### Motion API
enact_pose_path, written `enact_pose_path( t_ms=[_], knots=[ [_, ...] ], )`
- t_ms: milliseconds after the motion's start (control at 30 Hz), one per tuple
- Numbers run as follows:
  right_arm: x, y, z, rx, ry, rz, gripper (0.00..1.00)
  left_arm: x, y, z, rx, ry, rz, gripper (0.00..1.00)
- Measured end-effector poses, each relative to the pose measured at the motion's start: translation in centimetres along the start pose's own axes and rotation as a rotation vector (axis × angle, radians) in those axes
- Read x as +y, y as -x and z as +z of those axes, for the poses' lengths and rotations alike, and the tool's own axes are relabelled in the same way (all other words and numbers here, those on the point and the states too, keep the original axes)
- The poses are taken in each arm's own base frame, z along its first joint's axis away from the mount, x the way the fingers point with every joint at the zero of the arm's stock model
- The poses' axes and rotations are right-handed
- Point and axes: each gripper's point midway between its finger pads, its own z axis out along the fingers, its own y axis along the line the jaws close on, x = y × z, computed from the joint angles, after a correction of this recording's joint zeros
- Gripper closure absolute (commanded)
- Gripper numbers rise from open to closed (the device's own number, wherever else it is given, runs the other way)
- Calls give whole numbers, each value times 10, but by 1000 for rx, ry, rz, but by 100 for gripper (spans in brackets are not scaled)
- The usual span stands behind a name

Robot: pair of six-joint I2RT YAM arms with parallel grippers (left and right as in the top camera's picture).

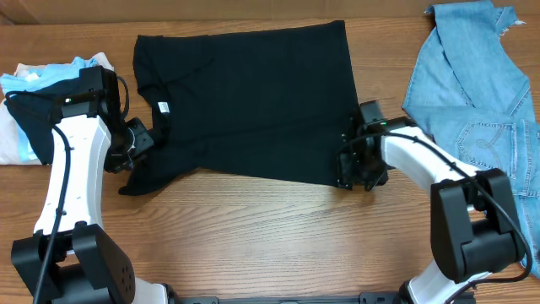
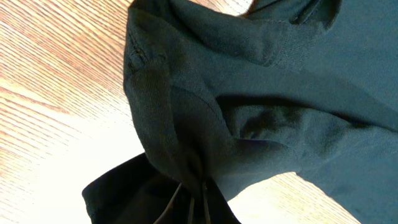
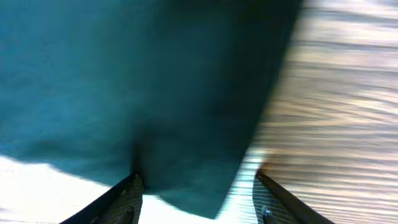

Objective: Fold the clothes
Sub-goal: 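Grasp the t-shirt's bottom corners with both grippers, then lift the bottom hem with both grippers and fold it up toward the collar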

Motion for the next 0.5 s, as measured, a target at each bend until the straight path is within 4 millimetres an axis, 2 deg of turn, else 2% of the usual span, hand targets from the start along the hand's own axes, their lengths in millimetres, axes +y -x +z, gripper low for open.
enact_pose_path(
  t_ms=[67,167,200,400,500],
  knots=[
    [10,0,2,-7,2,-39,58,0,0,0,0,0,0,96],
    [22,-1,4,-18,5,-75,90,0,0,0,0,0,0,96],
    [23,-1,5,-19,4,-77,96,0,0,0,0,1,0,96],
    [21,-1,6,-23,-18,-6,96,0,0,0,1,0,0,96],
    [14,-1,3,-28,-67,38,96,0,-1,0,3,-3,1,96]
  ],
)
